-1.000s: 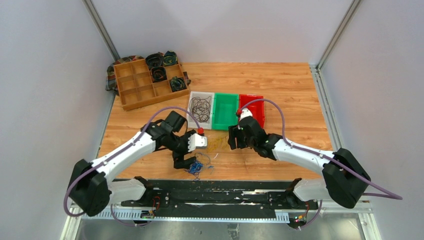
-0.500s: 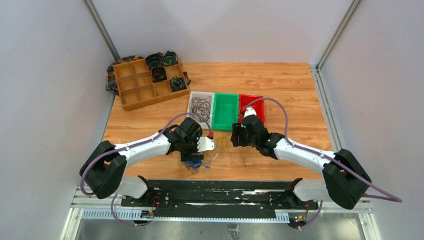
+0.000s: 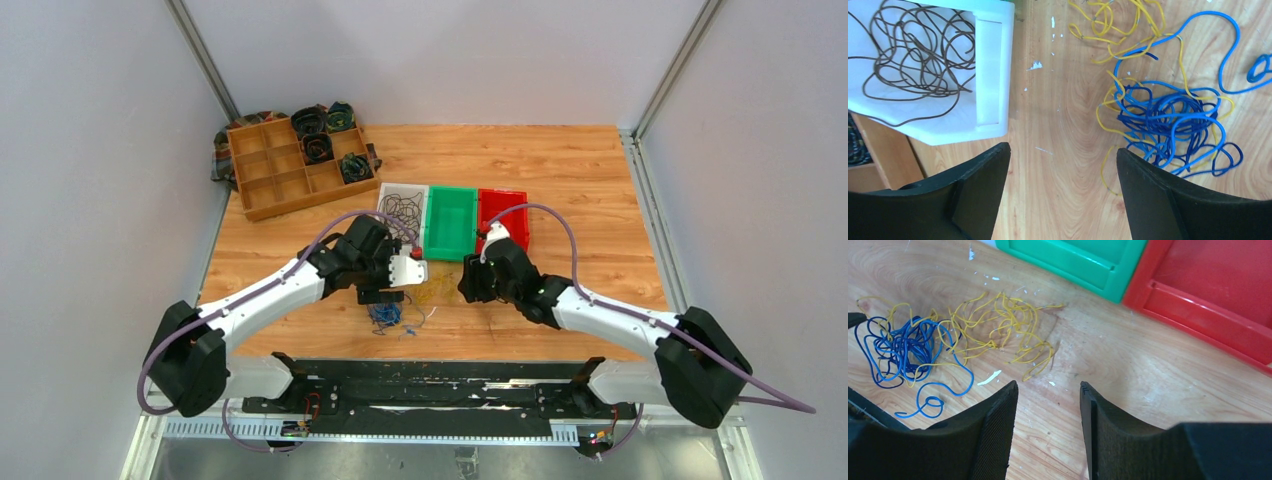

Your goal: Untangle the cables

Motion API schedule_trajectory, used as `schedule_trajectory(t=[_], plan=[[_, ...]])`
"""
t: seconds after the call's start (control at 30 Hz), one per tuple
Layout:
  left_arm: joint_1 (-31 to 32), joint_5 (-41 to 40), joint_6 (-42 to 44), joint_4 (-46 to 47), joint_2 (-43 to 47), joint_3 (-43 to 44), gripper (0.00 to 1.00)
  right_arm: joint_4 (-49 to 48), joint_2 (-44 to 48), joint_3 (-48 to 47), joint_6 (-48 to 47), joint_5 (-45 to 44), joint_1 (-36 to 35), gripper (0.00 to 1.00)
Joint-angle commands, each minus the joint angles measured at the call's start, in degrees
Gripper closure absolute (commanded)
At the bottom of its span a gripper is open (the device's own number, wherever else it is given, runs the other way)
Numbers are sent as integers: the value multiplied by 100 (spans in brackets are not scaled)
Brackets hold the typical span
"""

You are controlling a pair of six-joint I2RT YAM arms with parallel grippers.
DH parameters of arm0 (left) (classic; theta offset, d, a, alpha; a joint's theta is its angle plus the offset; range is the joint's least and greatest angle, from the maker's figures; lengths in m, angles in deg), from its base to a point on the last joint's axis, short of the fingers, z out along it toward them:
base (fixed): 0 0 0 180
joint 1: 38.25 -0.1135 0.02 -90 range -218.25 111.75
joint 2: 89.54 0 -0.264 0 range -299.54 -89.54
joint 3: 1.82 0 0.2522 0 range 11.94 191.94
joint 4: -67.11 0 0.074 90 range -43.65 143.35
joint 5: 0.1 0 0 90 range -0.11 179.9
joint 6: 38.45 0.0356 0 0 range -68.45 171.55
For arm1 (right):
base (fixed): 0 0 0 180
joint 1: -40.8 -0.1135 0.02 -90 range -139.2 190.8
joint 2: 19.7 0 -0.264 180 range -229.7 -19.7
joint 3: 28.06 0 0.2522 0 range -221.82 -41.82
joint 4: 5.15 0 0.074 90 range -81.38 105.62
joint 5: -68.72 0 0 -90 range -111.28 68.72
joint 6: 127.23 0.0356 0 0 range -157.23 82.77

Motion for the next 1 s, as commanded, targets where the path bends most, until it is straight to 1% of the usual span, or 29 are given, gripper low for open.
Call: schedule_trajectory(t=[0.0,0.1,0.2,0.37,0.4,0.5,0.53,0.67,0.83,0.97], plan=[[-235,269,259,-568,236,104,18,-231,-342,-212,-79,328,-106,53],[-344,492,293,-1050,331,352,13,-457,-680,-364,-49,366,-120,58],[-429,776,293,-1529,431,698,9,-709,-1077,-527,-91,401,-120,60],[-581,1134,98,-2036,482,1227,5,-1098,-1647,-690,-75,584,-116,67],[-599,1192,77,-2104,495,1319,5,-1137,-1717,-695,-57,600,-115,70],[-695,1317,-39,-2174,547,1522,4,-1130,-1686,-703,-43,543,-116,93],[-729,1371,-68,-2189,560,1595,5,-1102,-1575,-691,-45,520,-116,99],[-844,1521,-249,-2201,605,1926,5,-834,-991,-765,-122,577,-115,99],[-871,1780,-380,-2201,655,2242,5,-355,-267,-995,-143,1096,-119,99],[-871,1938,-529,-2192,688,2384,4,385,144,-1428,-249,1477,-139,99]])
